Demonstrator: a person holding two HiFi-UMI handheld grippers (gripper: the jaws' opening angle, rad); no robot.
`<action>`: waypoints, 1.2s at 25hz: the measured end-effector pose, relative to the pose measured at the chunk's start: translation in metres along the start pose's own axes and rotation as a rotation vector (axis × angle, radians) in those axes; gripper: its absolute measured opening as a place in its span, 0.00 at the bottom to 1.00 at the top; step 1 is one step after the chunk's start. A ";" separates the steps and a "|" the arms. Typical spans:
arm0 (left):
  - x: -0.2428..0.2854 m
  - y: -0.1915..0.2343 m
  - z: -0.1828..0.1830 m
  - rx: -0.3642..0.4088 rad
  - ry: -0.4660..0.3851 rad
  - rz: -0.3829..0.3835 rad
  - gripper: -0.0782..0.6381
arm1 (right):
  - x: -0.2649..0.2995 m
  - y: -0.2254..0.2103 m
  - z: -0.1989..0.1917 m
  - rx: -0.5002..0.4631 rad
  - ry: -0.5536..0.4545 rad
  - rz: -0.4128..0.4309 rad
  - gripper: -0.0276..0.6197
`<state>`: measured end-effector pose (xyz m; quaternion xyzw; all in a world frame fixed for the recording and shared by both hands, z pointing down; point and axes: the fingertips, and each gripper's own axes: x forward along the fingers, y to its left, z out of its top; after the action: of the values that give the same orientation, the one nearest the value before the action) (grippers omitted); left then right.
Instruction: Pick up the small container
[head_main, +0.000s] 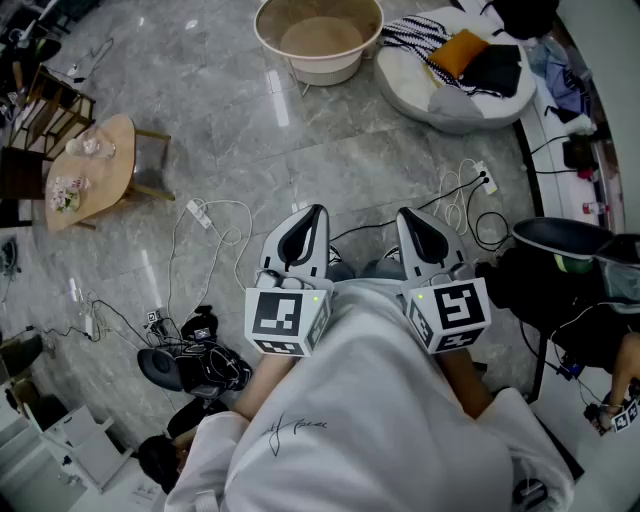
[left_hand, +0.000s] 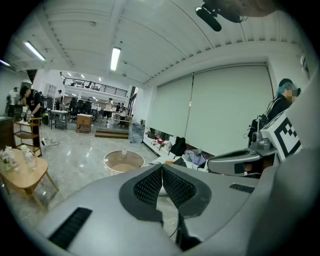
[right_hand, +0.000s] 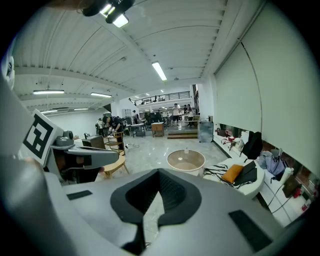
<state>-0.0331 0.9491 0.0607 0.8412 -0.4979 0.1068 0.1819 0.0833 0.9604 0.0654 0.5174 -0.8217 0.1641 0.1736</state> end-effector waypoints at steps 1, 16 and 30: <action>-0.002 -0.002 -0.002 -0.004 0.000 0.000 0.13 | -0.002 0.001 -0.001 -0.002 0.002 0.004 0.06; -0.012 0.000 0.001 -0.016 -0.027 -0.043 0.13 | -0.008 0.014 -0.001 0.086 -0.021 0.007 0.07; 0.006 0.015 0.008 -0.034 -0.011 -0.032 0.13 | 0.016 0.033 0.014 0.017 -0.007 0.104 0.06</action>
<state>-0.0437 0.9344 0.0588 0.8465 -0.4870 0.0908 0.1949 0.0457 0.9547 0.0569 0.4760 -0.8466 0.1782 0.1577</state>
